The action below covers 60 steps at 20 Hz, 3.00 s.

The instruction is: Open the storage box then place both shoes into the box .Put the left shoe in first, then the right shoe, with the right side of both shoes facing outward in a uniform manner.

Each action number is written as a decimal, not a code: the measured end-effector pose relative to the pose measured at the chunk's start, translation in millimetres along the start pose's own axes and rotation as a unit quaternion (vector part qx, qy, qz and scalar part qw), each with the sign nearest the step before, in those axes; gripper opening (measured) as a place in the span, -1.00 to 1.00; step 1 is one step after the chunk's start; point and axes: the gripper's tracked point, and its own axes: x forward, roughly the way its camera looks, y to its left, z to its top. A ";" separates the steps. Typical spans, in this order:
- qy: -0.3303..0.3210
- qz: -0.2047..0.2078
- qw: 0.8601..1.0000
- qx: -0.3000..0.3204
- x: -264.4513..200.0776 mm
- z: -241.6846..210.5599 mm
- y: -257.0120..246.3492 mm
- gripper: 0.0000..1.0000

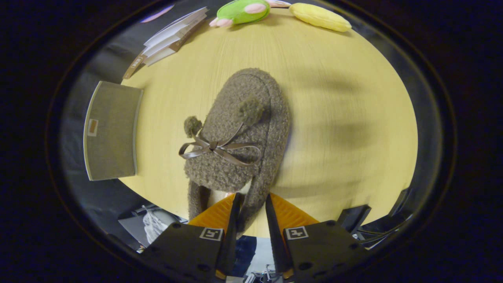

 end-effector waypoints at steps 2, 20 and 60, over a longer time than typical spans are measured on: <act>0.006 -0.005 1.000 0.010 -0.8 0.0 -1.5 -0.37; -0.017 0.040 0.994 0.100 -5.8 0.1 -4.2 -0.89; -0.042 0.208 0.977 0.005 -121.7 54.3 385.0 -0.89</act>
